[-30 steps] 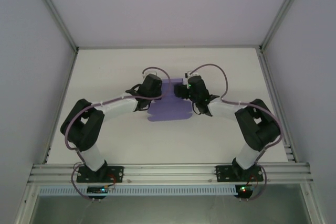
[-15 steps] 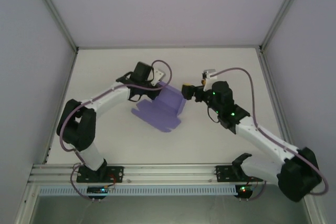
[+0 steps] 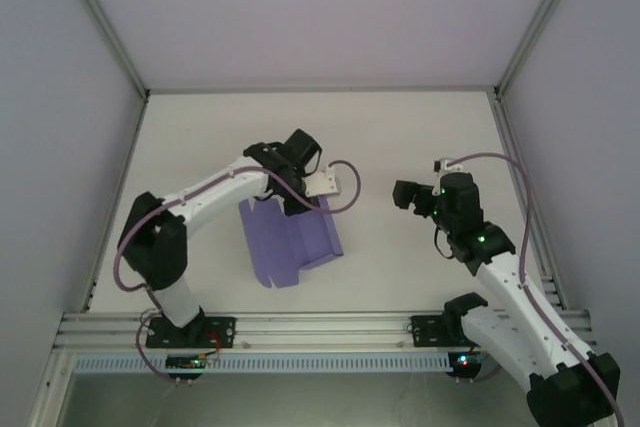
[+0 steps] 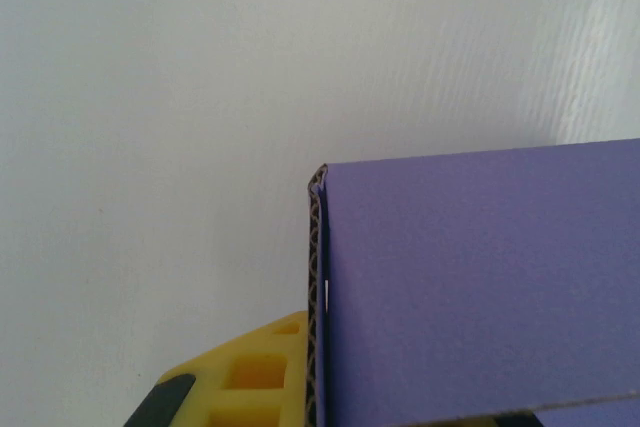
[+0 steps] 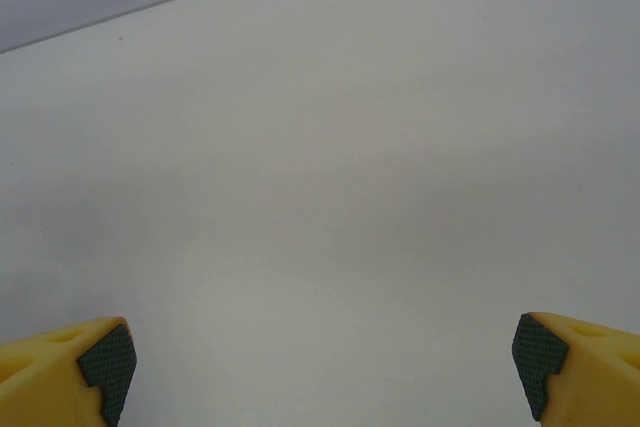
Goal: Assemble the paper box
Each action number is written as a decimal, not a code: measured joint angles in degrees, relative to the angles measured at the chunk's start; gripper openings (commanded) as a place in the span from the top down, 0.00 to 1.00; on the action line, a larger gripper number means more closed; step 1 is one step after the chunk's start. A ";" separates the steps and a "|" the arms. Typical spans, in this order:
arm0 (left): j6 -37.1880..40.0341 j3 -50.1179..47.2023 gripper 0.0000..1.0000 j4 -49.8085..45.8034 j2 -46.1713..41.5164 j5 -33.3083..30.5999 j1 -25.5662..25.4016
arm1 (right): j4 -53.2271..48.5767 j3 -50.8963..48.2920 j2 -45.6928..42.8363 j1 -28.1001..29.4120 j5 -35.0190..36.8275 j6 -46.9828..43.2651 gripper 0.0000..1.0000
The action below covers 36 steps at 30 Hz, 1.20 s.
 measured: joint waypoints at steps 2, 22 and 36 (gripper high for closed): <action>-0.11 0.74 1.00 -0.02 3.30 -3.65 -1.81 | -0.55 0.00 0.07 -0.68 -0.57 0.17 0.01; -2.40 5.53 0.86 8.31 20.41 -30.36 -11.08 | 2.08 -3.48 1.60 -3.02 -3.82 2.08 0.01; 0.57 4.72 0.19 11.17 16.02 -26.05 -9.75 | 2.29 -3.52 1.60 -4.00 -5.97 2.34 0.00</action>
